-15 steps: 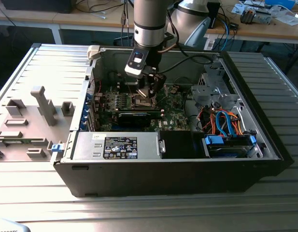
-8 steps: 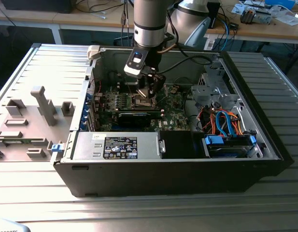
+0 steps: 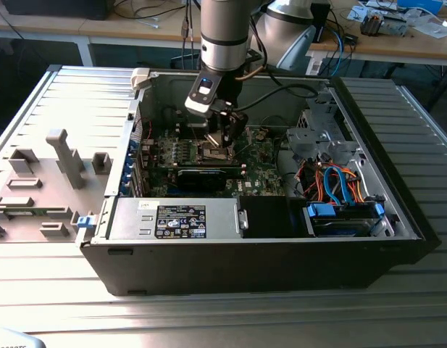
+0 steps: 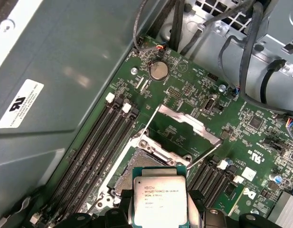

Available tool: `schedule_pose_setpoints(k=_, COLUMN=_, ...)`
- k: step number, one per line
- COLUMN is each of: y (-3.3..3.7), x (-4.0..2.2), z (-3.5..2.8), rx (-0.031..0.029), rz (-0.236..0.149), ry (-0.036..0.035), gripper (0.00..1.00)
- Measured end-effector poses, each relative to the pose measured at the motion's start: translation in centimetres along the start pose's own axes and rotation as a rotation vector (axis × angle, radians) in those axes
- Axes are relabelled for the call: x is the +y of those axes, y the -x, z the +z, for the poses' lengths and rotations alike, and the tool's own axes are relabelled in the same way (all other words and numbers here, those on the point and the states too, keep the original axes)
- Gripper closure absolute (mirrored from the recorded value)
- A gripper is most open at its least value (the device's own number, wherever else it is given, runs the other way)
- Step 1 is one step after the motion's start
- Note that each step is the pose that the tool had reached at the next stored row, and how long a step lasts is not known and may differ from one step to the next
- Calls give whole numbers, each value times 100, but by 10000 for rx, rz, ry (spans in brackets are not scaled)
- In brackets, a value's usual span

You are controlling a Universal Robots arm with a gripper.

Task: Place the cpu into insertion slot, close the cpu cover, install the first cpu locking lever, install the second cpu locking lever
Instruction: 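Place the cpu into insertion slot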

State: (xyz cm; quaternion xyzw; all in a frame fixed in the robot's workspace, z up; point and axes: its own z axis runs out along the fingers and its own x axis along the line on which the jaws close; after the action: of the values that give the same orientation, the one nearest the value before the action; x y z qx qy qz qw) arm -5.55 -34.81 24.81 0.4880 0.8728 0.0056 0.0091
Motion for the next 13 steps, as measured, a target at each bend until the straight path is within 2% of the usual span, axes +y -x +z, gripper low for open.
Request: schedule_pose_setpoints(k=13, y=0, x=0, z=8, rx=-7, rz=388, ry=-4, gripper=46)
